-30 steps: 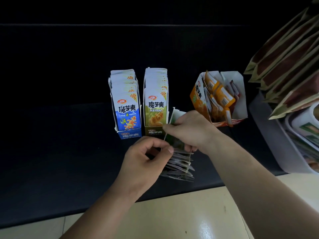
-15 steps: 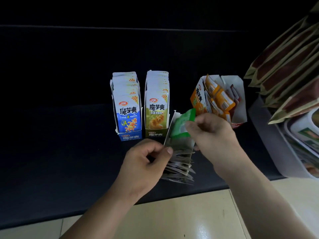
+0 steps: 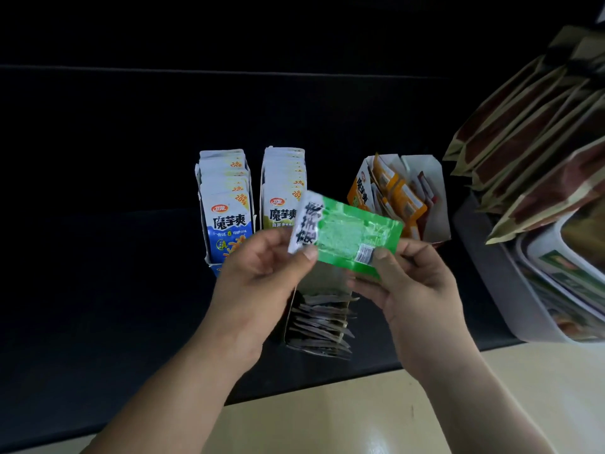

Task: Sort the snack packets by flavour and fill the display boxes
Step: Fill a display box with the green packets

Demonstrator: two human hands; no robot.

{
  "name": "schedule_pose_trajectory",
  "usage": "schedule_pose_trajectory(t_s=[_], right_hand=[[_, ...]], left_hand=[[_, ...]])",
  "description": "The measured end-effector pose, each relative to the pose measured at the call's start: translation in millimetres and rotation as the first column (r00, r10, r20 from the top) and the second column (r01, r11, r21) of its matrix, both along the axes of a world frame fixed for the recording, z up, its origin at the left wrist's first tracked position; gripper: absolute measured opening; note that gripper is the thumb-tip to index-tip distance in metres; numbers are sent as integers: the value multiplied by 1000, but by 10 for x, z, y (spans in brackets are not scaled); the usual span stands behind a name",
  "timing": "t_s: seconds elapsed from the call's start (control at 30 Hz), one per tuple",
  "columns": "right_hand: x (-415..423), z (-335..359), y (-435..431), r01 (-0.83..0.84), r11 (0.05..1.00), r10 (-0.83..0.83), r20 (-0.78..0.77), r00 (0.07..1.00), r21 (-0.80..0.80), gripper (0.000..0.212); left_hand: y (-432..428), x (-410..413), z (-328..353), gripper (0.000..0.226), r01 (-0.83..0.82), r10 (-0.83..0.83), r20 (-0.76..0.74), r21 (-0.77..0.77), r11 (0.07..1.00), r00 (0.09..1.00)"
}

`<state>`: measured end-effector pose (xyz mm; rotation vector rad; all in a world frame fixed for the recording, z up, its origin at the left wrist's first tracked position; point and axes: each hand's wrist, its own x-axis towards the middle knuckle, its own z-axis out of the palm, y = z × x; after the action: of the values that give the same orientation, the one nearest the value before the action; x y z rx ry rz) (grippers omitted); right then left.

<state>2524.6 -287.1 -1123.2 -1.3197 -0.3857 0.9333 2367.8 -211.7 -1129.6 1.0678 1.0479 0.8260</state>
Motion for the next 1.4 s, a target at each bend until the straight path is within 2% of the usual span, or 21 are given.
schedule_pose_trajectory(t_s=[0.03, 0.1, 0.17, 0.23, 0.27, 0.33, 0.4, 0.47, 0.57, 0.63, 0.7, 0.8, 0.9, 1.03, 1.17, 1.23, 1.33, 1.4], right_hand=[[8, -36, -5, 11, 999, -8, 69, 998, -41, 22], [36, -99, -23, 19, 996, 13, 340, 940, -92, 49], [15, -94, -19, -32, 997, 66, 617, 785, -66, 66], [-51, -87, 4, -105, 994, 75, 815, 574, -17, 69], [-103, -74, 24, -134, 991, 82, 876, 475, -20, 71], [-174, -85, 66, -134, 989, 107, 934, 340, -65, 76], [-173, -93, 104, -106, 994, 43, 968, 248, -17, 67], [-136, -76, 123, -163, 985, -20, 976, 216, 57, 59], [-120, 4, 136, -279, 960, 54, 962, 269, 24, 60], [-150, 39, 133, -358, 934, 149, 919, 365, -9, 55], [-180, 78, 122, -389, 921, 194, 835, 514, 25, 43], [-122, 129, 118, -297, 948, 164, 630, 759, 111, 23], [-22, 113, 130, -220, 973, 166, 446, 880, 73, 17], [-3, -4, 140, -231, 973, 222, 261, 940, 4, 20], [73, -65, 105, -301, 951, 277, 245, 929, 66, 43], [100, -37, 87, -302, 950, 262, 322, 910, 79, 55], [140, -23, 108, -201, 977, 149, 445, 883, 71, 24], [167, -84, 128, -182, 983, 152, 442, 884, 26, 21]], left_hand=[[24, 2, 22, 23, -31, 31, 34, -14, 999, 999], [42, 27, 92, 23, -72, 74, 81, -32, 997, 994], [20, 64, 148, 23, -128, 129, 79, -11, 992, 989], [-19, 96, 173, 24, -171, 168, 76, 27, 985, 983], [-32, 106, 191, 25, -181, 178, 73, 44, 982, 981], [-53, 108, 240, 25, -184, 180, 84, 51, 982, 980], [-67, 99, 278, 25, -156, 150, 107, 51, 986, 983], [-75, 76, 308, 26, -115, 109, 97, 51, 992, 989], [-48, 31, 338, 27, -62, 56, 74, 79, 995, 996], [-57, 12, 359, 28, 44, -50, 72, 87, 995, 996], [-105, -2, 406, 30, 156, -167, 111, 99, 983, 980], [-117, -47, 362, 24, 192, -208, 103, 145, 971, 973], [-59, -106, 175, 26, 121, -109, -82, 159, 980, 991], [-82, -92, 2, 27, 213, -164, -267, 167, 963, 950], [-41, -71, -46, 46, 237, -191, -274, 144, 961, 942], [-4, -76, -53, 47, 246, -199, -272, 148, 958, 941], [-17, -88, -100, 43, 309, -254, -288, 165, 937, 923], [-52, -123, -175, 40, 288, -213, -313, 216, 933, 926]])
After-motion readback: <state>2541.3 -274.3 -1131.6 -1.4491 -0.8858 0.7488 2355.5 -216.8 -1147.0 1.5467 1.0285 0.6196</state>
